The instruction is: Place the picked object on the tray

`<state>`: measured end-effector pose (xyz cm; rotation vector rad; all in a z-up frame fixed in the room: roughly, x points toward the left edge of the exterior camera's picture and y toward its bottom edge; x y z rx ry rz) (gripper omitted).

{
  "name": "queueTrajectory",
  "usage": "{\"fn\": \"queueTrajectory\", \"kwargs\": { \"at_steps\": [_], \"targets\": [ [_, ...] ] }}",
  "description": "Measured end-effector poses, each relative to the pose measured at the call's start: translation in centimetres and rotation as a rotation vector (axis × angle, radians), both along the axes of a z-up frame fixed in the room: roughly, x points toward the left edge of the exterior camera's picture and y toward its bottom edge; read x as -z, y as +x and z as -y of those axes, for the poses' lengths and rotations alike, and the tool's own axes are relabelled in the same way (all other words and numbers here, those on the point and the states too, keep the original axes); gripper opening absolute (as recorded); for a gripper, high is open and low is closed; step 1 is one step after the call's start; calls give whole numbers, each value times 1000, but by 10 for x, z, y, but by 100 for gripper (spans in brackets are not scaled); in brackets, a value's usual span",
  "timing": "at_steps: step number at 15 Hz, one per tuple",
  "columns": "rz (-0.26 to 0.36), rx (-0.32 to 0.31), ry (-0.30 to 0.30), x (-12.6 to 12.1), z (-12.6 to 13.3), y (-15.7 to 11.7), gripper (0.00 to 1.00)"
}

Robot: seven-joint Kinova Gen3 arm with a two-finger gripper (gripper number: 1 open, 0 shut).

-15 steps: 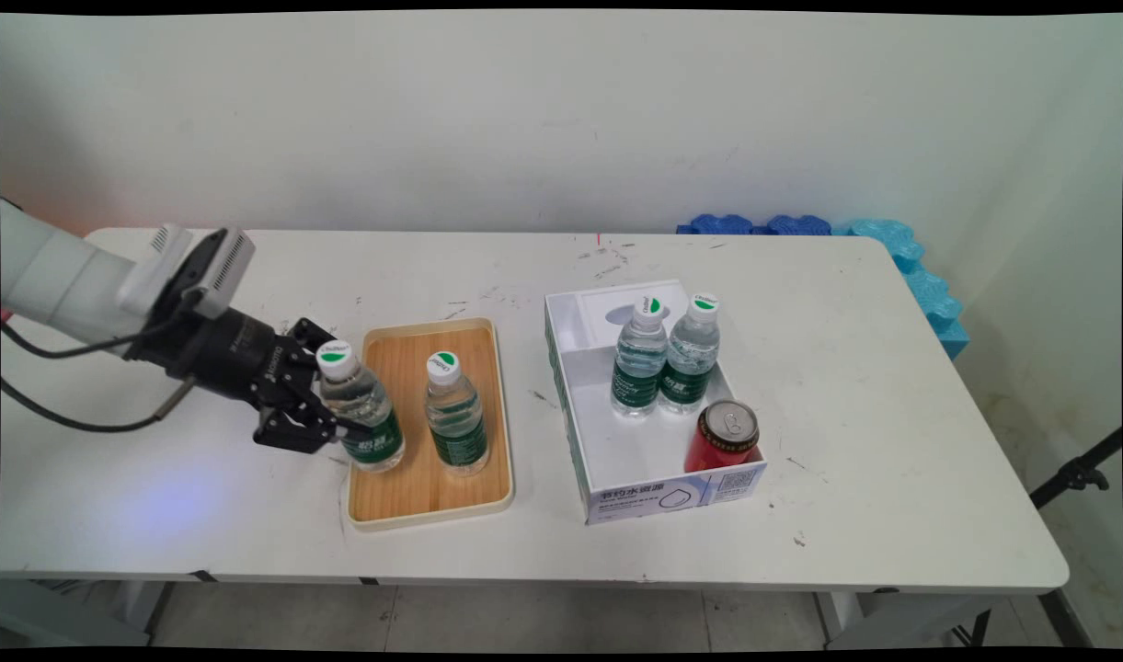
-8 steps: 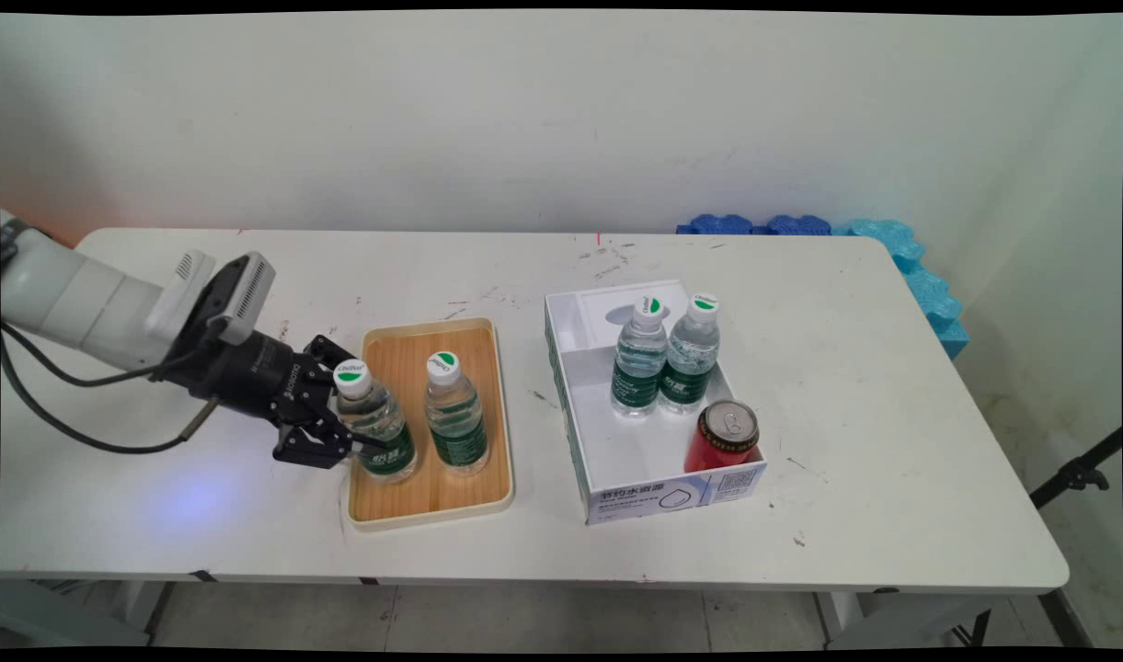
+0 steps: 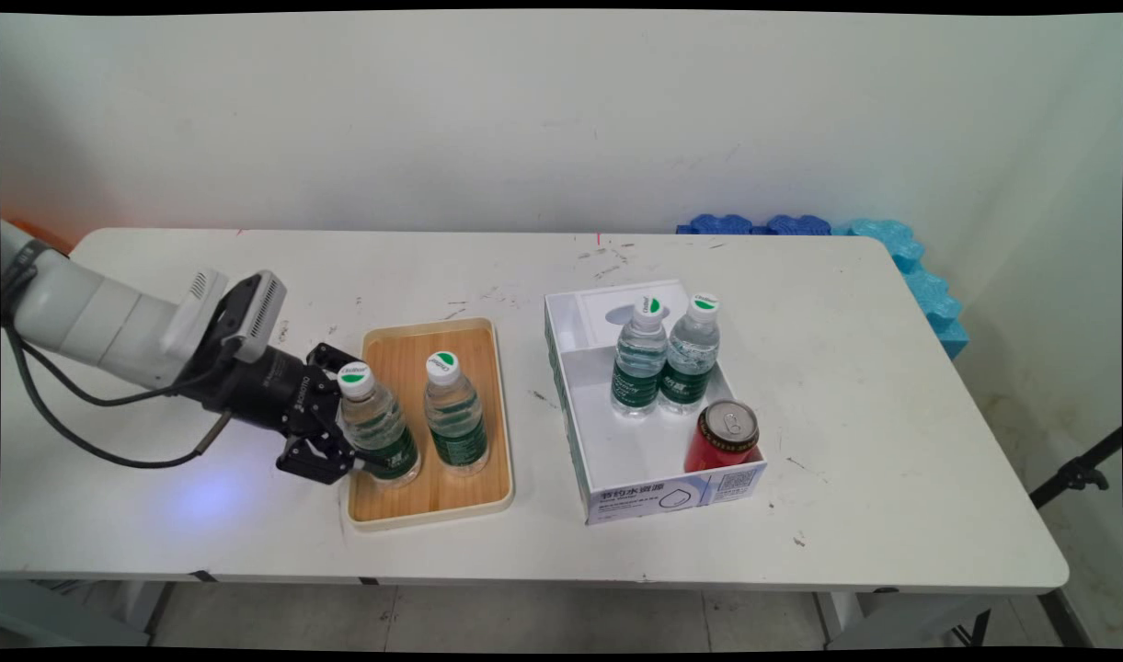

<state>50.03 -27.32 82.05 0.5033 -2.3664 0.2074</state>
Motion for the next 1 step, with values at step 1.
{"fn": "queueTrajectory", "kwargs": {
  "at_steps": [1],
  "targets": [
    [0, 1, -1, 1, 0, -1, 100]
  ]
}}
